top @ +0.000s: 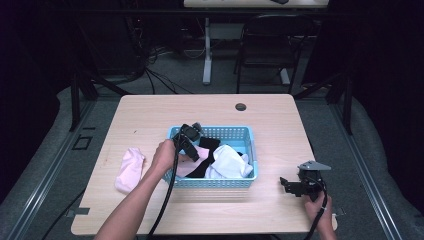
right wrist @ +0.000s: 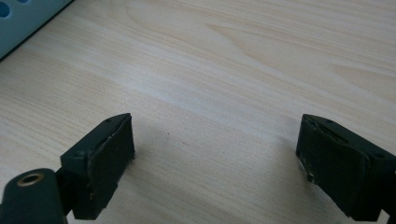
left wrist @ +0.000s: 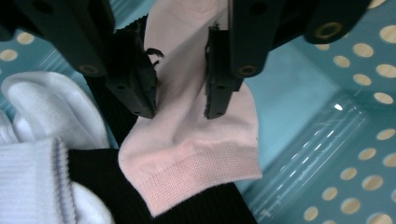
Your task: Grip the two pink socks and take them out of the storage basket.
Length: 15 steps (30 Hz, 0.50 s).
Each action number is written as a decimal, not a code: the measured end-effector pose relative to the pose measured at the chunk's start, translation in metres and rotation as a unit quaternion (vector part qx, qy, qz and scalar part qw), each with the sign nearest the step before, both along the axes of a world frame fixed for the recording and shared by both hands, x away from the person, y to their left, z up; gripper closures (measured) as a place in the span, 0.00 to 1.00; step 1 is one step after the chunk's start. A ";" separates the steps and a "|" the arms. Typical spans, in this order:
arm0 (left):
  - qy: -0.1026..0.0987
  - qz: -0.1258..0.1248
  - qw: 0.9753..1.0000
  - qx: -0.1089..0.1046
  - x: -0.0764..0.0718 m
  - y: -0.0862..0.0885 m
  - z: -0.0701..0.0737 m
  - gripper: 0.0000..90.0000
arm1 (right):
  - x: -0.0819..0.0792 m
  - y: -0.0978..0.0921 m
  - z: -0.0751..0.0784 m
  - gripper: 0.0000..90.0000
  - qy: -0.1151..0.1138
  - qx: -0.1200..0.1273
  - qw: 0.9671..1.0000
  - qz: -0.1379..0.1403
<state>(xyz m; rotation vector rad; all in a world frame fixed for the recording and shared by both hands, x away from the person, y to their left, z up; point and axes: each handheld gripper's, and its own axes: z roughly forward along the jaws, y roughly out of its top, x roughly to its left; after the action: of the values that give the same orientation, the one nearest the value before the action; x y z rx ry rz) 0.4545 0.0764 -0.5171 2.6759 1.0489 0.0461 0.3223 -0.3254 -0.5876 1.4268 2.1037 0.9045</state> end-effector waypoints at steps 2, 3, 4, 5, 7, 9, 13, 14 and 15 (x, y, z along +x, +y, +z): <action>0.001 0.001 1.000 0.000 -0.001 0.001 -0.002 0.78 | 0.000 0.000 0.000 0.12 0.000 0.000 1.000 0.000; 0.004 -0.001 1.000 -0.001 -0.001 0.001 -0.002 0.81 | 0.000 0.000 0.000 0.12 0.000 0.000 1.000 0.000; 0.005 -0.002 1.000 -0.002 -0.002 0.002 -0.002 0.84 | 0.000 0.000 0.000 0.12 0.000 0.000 1.000 0.000; 0.004 -0.004 1.000 0.000 -0.002 0.003 -0.002 0.86 | 0.000 0.000 0.000 0.12 0.000 0.000 1.000 0.000; 0.004 -0.006 1.000 -0.004 -0.003 0.003 -0.002 0.90 | 0.000 0.000 0.000 0.12 0.000 0.000 1.000 0.000; 0.003 -0.010 1.000 -0.002 -0.004 0.004 -0.001 0.93 | 0.000 0.000 0.000 0.12 0.000 0.000 1.000 0.000; 0.006 -0.013 1.000 -0.001 -0.005 0.005 0.004 0.93 | 0.000 0.000 0.000 0.12 0.000 0.000 1.000 0.000; 0.005 -0.013 1.000 -0.003 -0.006 0.006 0.007 0.93 | 0.000 0.000 0.000 0.12 0.000 0.000 1.000 0.000; 0.004 -0.012 1.000 -0.006 -0.006 0.006 0.009 0.93 | 0.000 0.000 0.000 0.12 0.000 0.000 1.000 0.000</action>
<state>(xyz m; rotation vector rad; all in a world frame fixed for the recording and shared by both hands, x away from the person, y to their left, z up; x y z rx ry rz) 0.4486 0.0829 -0.5078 2.6812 1.0154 0.0236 0.3223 -0.3254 -0.5876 1.4270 2.1039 0.9047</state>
